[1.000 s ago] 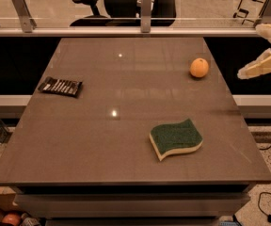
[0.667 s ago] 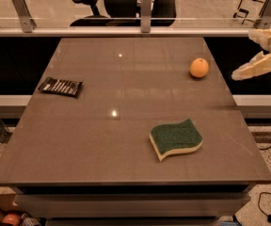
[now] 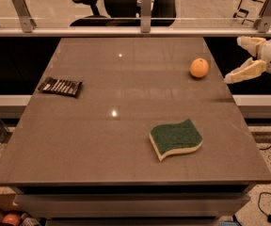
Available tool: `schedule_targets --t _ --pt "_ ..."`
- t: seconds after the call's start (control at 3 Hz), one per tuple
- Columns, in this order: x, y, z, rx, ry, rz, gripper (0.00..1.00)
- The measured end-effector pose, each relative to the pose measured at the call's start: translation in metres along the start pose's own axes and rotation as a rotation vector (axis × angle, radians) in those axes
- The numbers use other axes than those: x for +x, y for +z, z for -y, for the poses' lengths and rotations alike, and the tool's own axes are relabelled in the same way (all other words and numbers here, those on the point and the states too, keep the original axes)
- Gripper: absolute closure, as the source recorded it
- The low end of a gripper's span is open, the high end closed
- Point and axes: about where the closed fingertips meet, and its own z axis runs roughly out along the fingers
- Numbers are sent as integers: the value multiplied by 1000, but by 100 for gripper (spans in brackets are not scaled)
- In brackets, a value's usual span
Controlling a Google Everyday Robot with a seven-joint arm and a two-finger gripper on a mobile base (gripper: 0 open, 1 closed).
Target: Move orange near rxbar chocolate
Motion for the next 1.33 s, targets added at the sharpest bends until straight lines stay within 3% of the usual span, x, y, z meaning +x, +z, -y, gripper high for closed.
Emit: schedule_targets --t 1.33 --pt "7 45 2 -78 7 130 0"
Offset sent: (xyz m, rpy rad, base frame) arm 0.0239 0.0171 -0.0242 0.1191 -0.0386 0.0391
